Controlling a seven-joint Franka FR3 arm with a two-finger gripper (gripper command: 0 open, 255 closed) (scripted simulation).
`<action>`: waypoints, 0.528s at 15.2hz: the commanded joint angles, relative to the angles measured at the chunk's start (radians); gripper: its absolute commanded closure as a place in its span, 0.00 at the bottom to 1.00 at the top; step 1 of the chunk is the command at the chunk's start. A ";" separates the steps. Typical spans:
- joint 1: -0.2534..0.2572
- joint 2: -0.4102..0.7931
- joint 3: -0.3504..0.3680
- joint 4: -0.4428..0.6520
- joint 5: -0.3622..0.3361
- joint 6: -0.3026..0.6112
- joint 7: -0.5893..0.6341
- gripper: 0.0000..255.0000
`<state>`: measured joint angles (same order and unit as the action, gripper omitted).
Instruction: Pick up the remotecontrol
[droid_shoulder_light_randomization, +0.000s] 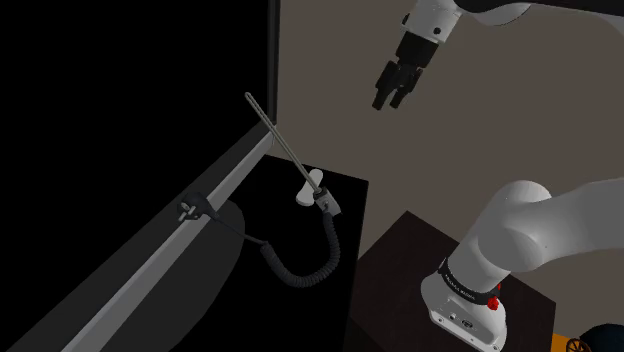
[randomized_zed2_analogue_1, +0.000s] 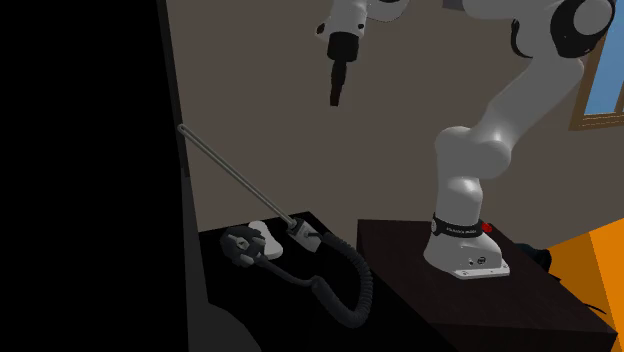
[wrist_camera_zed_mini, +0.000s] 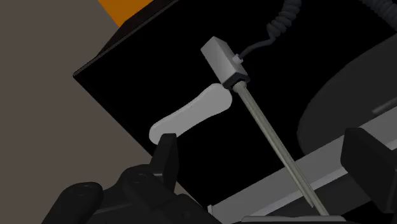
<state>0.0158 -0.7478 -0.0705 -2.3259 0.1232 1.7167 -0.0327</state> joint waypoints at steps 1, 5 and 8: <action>0.000 0.000 0.000 0.000 0.000 0.000 0.000 0.00; -0.025 0.083 0.054 -0.053 0.015 0.129 0.119 0.00; -0.043 0.159 0.092 -0.078 0.022 0.224 0.208 0.00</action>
<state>-0.0216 -0.6196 0.0075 -2.4014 0.1422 1.9071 0.1414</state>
